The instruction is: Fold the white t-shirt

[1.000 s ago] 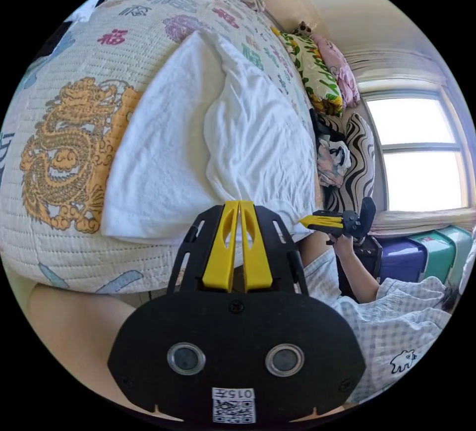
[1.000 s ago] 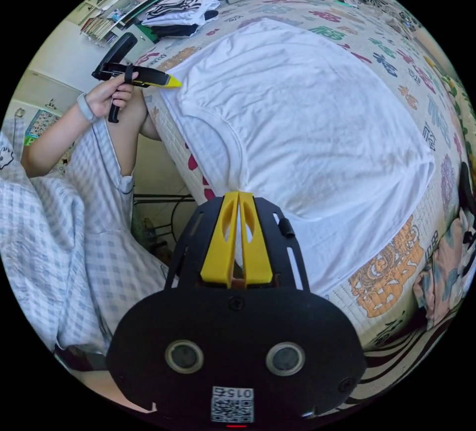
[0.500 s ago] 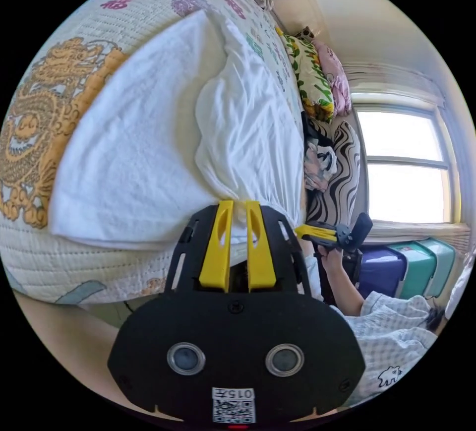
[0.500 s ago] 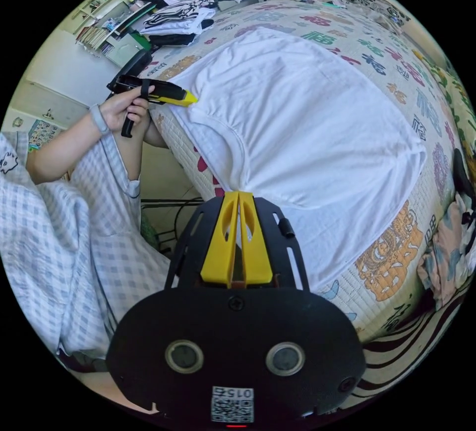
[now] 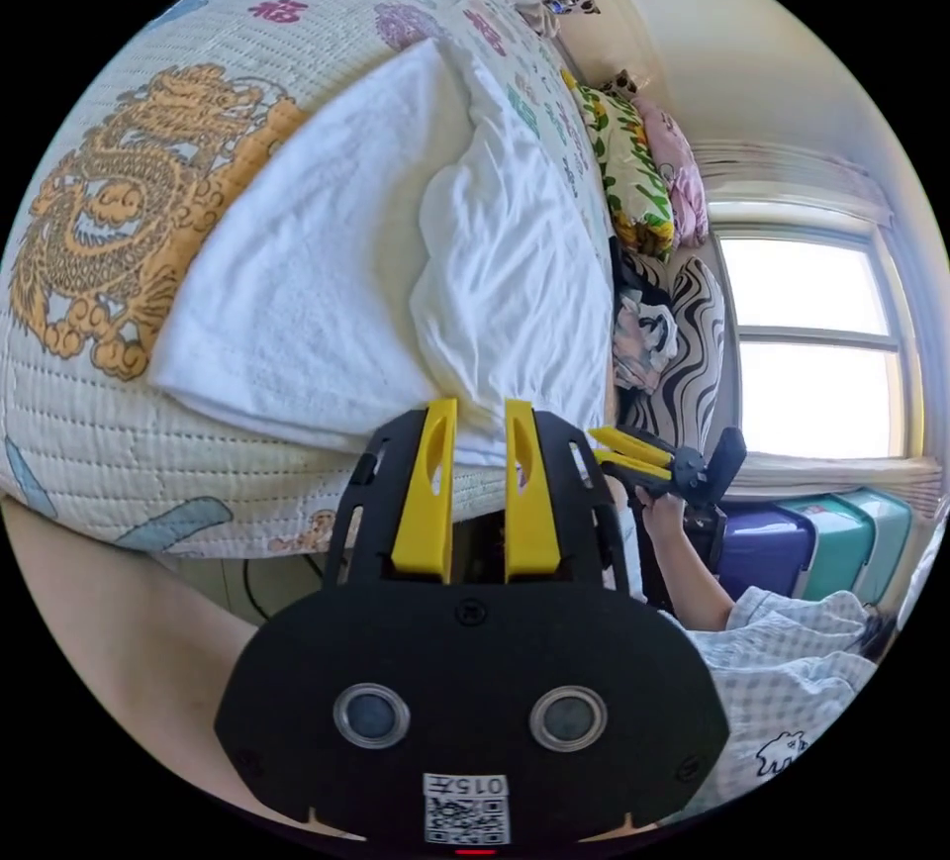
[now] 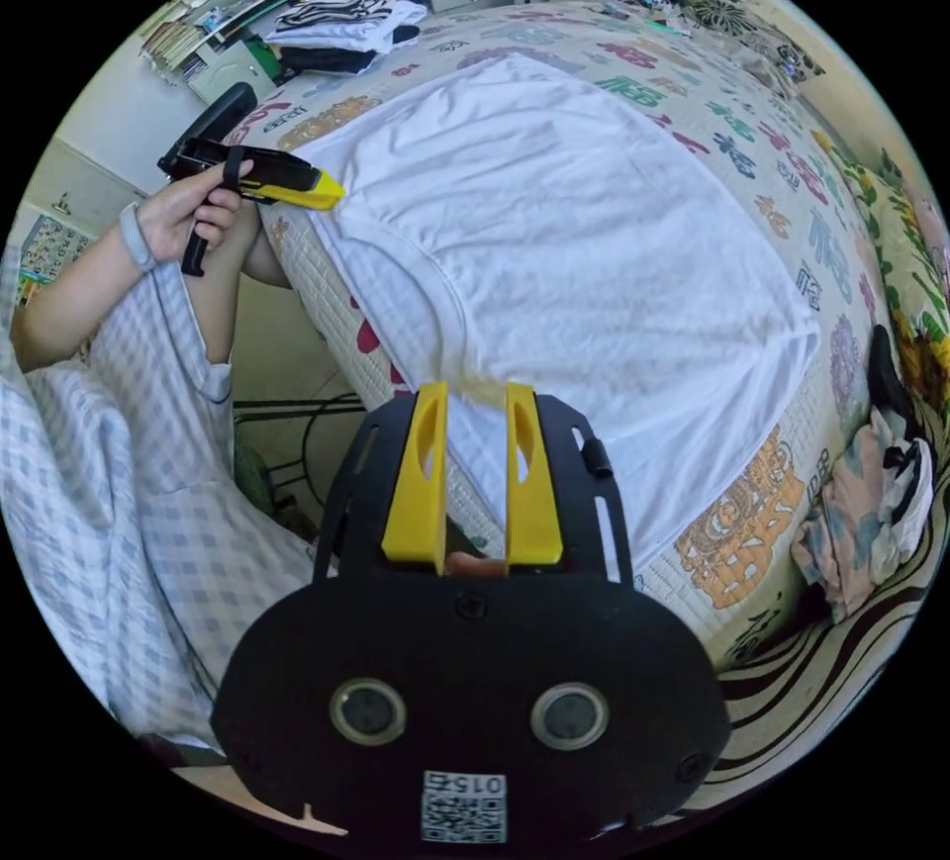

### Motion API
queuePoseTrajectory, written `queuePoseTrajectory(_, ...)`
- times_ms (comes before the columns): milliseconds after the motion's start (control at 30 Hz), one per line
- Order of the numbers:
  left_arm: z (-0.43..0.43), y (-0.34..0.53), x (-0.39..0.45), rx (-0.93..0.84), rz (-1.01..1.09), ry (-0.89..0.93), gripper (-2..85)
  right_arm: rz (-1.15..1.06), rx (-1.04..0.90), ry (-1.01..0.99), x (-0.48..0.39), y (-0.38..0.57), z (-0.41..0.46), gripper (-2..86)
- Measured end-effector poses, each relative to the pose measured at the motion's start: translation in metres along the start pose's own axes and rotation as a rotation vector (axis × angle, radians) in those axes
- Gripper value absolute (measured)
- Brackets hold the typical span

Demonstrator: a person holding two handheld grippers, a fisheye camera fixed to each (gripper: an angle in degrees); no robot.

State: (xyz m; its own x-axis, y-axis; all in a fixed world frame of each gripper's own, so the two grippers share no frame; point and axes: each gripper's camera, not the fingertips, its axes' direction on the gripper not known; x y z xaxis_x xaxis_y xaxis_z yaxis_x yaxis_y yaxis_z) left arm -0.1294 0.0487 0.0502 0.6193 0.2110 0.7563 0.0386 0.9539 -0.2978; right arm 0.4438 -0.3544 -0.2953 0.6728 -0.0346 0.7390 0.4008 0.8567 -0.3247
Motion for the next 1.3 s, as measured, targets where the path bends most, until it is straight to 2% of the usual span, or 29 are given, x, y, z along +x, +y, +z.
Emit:
queuePoseTrajectory(133, 0.009, -0.001, -0.01, 0.03, -0.063, 0.057, 3.0, -0.008, -0.118, -0.078, 0.008, -0.029, 0.031, 4.2)
queuePoseTrajectory(300, 0.003, 0.005, -0.001, 0.07, -0.01, -0.005, -0.3, 0.02, -0.089, -0.112, 0.012, -0.043, 0.021, 1.8)
queuePoseTrajectory(467, -0.011, 0.019, -0.002, 0.109, 0.0, 0.003, -0.4, 0.022, -0.056, -0.143, 0.007, -0.046, 0.004, 2.2)
queuePoseTrajectory(600, 0.012, 0.019, -0.013, 0.053, -0.03, -0.035, 0.2, 0.069, -0.111, -0.17, 0.013, -0.061, 0.022, 5.7)
queuePoseTrajectory(700, 0.01, 0.03, -0.022, 0.099, -0.057, 0.056, 1.3, 0.125, -0.112, -0.322, 0.03, -0.067, 0.018, 7.9)
queuePoseTrajectory(767, -0.009, 0.042, -0.02, 0.203, -0.054, 0.096, 2.3, 0.174, -0.066, -0.363, 0.044, -0.069, -0.001, 8.1)
queuePoseTrajectory(800, -0.015, 0.045, -0.018, 0.231, -0.046, 0.094, 2.7, 0.198, -0.017, -0.37, 0.054, -0.074, -0.017, 8.1)
queuePoseTrajectory(867, -0.04, 0.051, -0.009, 0.343, -0.033, -0.046, 4.4, 0.206, 0.076, -0.375, 0.067, -0.091, -0.044, 8.0)
queuePoseTrajectory(967, -0.056, 0.05, -0.007, 0.445, -0.056, -0.262, 6.8, 0.167, 0.194, -0.377, 0.083, -0.149, -0.081, 8.1)
queuePoseTrajectory(1033, -0.053, 0.044, -0.015, 0.453, -0.088, -0.278, 7.7, 0.105, 0.218, -0.353, 0.085, -0.212, -0.094, 8.8)
queuePoseTrajectory(1300, -0.009, 0.023, -0.028, 0.331, -0.167, -0.347, 8.4, -0.069, 0.033, -0.219, 0.06, -0.429, -0.072, 11.2)
